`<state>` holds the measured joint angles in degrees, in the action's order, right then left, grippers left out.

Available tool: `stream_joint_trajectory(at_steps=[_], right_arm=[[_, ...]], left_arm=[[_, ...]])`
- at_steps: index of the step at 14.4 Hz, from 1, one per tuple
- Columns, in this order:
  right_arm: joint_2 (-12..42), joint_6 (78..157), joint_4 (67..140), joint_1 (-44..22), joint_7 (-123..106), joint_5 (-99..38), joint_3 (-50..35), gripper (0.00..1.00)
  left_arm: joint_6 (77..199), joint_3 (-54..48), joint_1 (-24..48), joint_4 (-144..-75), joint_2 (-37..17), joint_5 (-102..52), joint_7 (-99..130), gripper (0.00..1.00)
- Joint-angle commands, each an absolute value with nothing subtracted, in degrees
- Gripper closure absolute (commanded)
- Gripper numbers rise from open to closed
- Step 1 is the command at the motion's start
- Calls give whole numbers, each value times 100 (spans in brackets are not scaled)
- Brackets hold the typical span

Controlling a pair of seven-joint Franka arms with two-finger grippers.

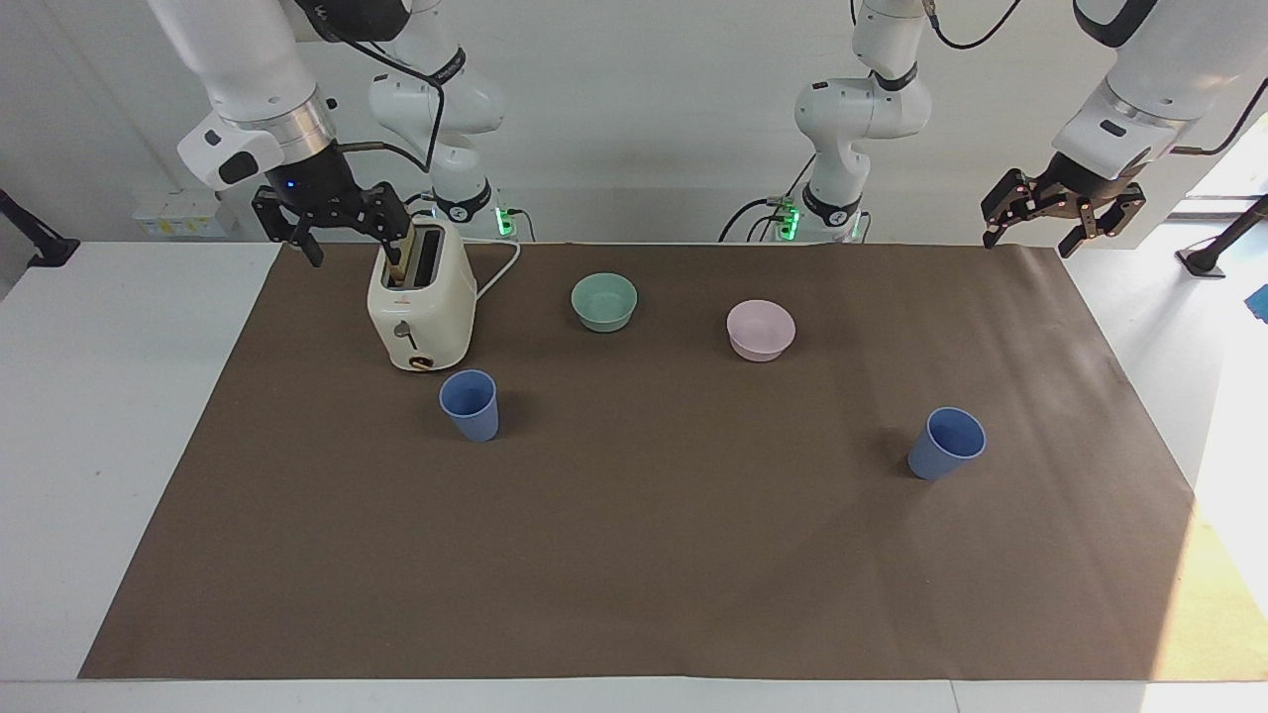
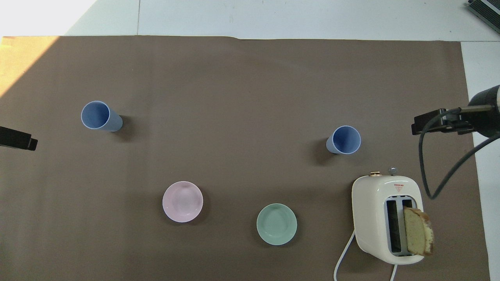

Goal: Stack blue cups with both arms
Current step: 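Move the left gripper toward the blue cup nearest it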

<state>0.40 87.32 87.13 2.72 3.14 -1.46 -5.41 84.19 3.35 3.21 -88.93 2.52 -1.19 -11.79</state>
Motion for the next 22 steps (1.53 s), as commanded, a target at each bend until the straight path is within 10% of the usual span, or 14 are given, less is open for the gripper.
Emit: stream_joint_trajectory(at_steps=[1,22], right_arm=[[-105,8842,8895,360,193,-202,-580,0],[-105,8842,8895,360,193,-193,-580,0]], left_arm=[[8761,308,299,-9114,413,-79,-1169,0],[11828,308,-79,-9922,-1423,-193,-1248,0]])
